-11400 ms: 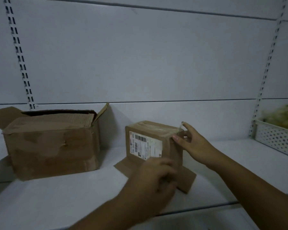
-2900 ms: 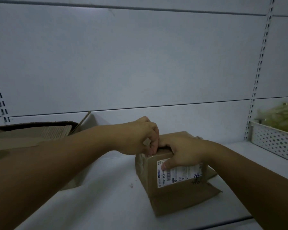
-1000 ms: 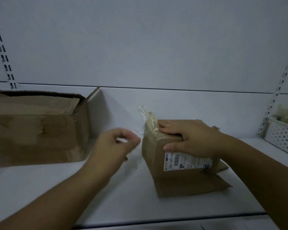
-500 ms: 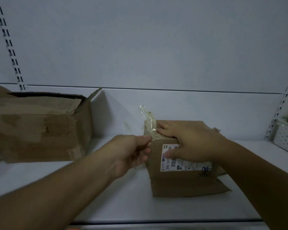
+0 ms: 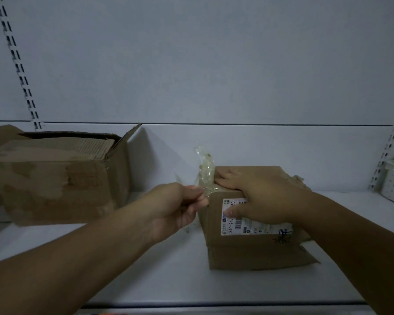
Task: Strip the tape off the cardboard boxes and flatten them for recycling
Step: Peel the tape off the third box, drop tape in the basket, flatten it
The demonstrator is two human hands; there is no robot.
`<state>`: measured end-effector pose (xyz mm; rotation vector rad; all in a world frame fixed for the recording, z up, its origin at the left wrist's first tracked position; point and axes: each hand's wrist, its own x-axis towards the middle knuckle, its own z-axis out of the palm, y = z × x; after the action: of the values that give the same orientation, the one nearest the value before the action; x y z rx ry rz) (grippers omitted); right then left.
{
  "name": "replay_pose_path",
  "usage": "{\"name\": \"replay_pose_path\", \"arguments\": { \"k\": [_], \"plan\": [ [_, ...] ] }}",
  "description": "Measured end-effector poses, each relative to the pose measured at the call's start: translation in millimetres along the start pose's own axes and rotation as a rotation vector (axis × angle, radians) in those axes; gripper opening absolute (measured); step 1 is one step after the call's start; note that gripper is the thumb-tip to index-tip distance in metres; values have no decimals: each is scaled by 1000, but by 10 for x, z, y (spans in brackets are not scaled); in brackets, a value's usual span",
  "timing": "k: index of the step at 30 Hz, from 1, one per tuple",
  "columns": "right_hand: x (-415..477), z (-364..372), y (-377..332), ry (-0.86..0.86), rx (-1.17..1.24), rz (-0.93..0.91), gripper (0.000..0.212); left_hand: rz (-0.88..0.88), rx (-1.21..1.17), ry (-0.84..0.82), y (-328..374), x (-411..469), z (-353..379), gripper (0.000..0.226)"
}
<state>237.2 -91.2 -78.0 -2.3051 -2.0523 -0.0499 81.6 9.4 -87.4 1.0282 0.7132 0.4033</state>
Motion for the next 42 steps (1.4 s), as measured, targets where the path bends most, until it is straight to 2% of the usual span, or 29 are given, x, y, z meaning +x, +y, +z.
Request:
{"name": "replay_pose_path", "arguments": {
  "k": [3,5,8,10,14,17,18,20,22,24,29,32,34,36,38,40,42],
  "plan": [
    [-14,2,-2,19,-6,-8,71,-139,-146,-57,54,-10,6,27],
    [-26,2,-15,45,-19,-28,70,-165,-201,-93,92,-30,42,21],
    [-22,6,-9,61,-5,-43,71,-124,-232,-112,115,-43,77,14],
    [-16,4,7,51,12,-41,72,-26,-160,-75,107,-84,49,8],
    [0,14,29,56,43,-11,72,478,422,118,-19,-211,-102,11],
    [20,20,30,47,51,3,72,951,633,251,-98,-292,-151,13],
    [22,20,29,43,58,10,72,1145,759,250,-109,-292,-152,13],
    [23,24,28,46,64,16,72,1459,1105,141,-144,-207,-170,25],
    [21,26,21,58,73,21,71,1569,1475,20,-181,-22,-210,46],
    [16,28,20,60,91,23,70,1596,1648,-28,-165,159,-270,54],
    [18,10,27,44,65,16,73,1860,1532,-115,25,350,-393,25],
    [23,0,20,37,94,16,70,2001,1470,-187,86,395,-353,21],
    [28,-7,15,29,102,31,69,2027,1450,-225,117,406,-323,18],
    [28,-12,12,44,80,27,68,1969,1401,-237,111,401,-274,12],
    [17,-16,2,78,52,8,63,1830,1267,-241,54,371,-205,7],
    [-4,-15,-6,100,33,11,60,1646,1047,-164,7,333,-150,4],
    [-19,-9,16,87,30,11,65,1417,683,-52,69,320,-132,8]
  ]
}}
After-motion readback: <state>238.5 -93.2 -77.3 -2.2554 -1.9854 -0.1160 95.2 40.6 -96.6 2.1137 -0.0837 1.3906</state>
